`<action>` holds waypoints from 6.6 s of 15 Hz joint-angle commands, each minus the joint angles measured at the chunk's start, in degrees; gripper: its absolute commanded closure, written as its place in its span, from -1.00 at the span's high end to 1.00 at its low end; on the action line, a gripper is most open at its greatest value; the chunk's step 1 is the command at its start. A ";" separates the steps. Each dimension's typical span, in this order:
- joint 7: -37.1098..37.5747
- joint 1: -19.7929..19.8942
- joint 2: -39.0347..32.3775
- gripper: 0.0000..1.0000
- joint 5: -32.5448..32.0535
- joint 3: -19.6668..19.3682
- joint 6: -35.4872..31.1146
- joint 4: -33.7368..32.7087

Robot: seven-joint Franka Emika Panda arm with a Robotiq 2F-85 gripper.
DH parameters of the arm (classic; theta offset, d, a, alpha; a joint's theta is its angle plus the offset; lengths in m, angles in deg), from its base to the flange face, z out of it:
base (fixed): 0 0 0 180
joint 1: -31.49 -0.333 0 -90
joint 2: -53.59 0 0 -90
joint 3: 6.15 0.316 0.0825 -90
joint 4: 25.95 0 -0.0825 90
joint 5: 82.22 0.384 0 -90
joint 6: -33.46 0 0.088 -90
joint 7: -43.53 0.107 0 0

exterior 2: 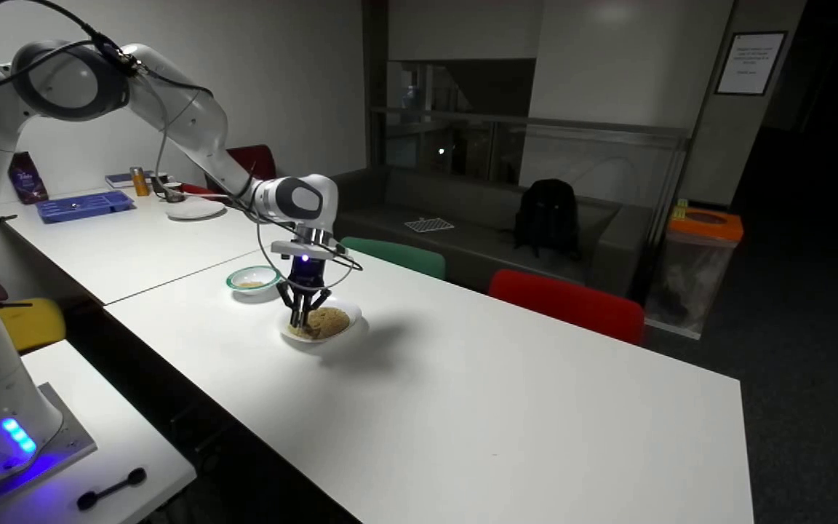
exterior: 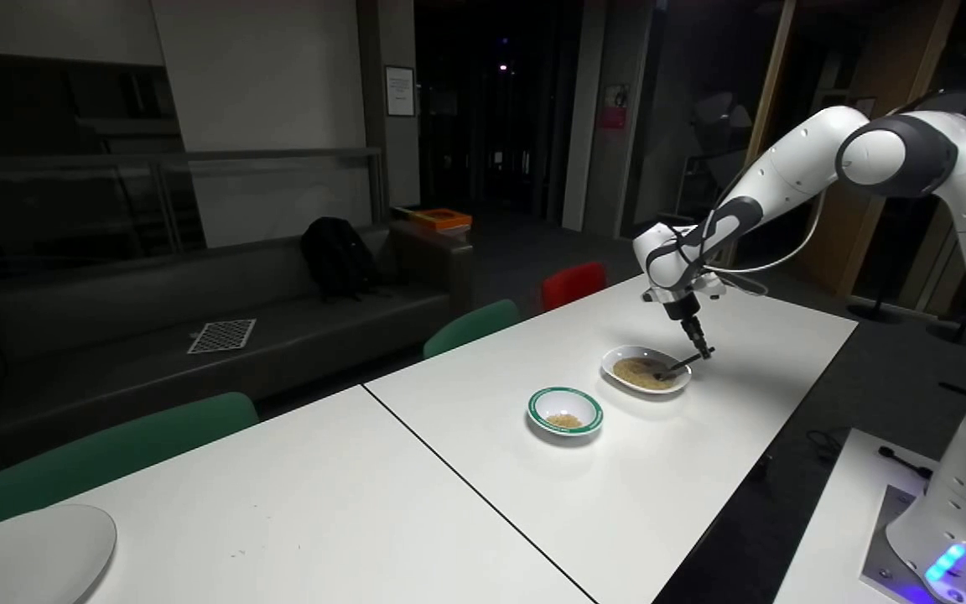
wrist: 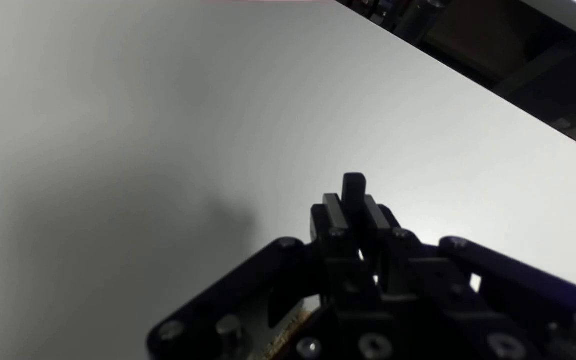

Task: Spoon some contents from the white bowl into the green bowl twice

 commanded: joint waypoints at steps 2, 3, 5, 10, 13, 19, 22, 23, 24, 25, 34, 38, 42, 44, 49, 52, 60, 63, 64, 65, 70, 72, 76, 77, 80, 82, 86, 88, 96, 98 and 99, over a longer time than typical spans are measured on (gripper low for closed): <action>-0.93 2.15 0.42 -0.94 3.46 1.56 -1.75 -0.26; -1.08 2.39 0.48 -0.94 4.31 1.66 -2.43 -0.05; -1.63 3.05 0.83 -0.94 5.96 1.96 -4.76 0.64; -3.61 4.33 1.31 -0.94 9.36 2.28 -9.67 2.05; -4.84 4.84 1.53 -0.94 10.68 2.39 -11.39 2.74; -6.86 5.44 2.29 -0.94 11.71 2.40 -14.45 4.04; -7.80 5.85 3.27 -0.94 12.11 2.30 -15.48 5.32; -8.10 5.98 3.57 -0.94 12.16 2.25 -15.85 5.75; -8.37 6.08 3.84 -0.94 12.18 2.18 -16.09 6.13; -8.69 6.24 4.08 -0.94 12.26 2.16 -16.24 6.41; -11.18 6.27 8.47 -0.94 12.60 2.16 -17.61 10.05; -13.19 6.24 11.49 -0.94 13.78 2.29 -18.78 12.00; -15.70 6.19 14.01 -0.94 15.98 2.08 -19.30 13.19; -16.86 6.05 15.06 -0.94 16.88 1.91 -19.52 13.77; -19.09 5.91 16.94 -0.94 18.87 1.38 -19.97 14.94; -19.72 5.48 17.72 -0.94 19.05 1.24 -19.98 15.64; -19.55 3.02 20.18 -0.94 17.51 1.60 -19.56 17.94; -19.33 1.89 20.45 -0.94 17.23 1.89 -19.26 18.27; -19.20 1.47 20.48 -0.94 17.14 2.05 -19.30 18.35; -19.17 1.09 20.53 -0.94 17.02 2.17 -19.29 18.50; -18.72 -1.03 21.11 -0.94 16.17 2.99 -18.98 18.91; -18.56 -1.84 21.07 -0.94 15.80 3.32 -19.03 18.88; -18.30 -3.32 21.04 -0.94 15.14 4.13 -18.83 18.83; -18.25 -3.67 21.06 -0.94 14.94 4.33 -18.81 18.86; -18.31 -4.63 21.00 -0.94 14.35 4.95 -18.67 18.78; -18.14 -5.37 20.98 -0.94 13.67 5.51 -18.61 18.84; -17.76 -6.91 20.68 -0.94 12.47 6.75 -18.45 18.68; -17.50 -7.66 20.44 -0.94 11.91 7.40 -18.43 18.52; -17.02 -9.72 19.47 -0.94 10.07 8.99 -17.89 17.45; -17.01 -9.97 19.17 -0.94 9.28 8.91 -17.55 17.08; -16.98 -10.02 19.02 -0.94 8.69 8.81 -17.30 16.89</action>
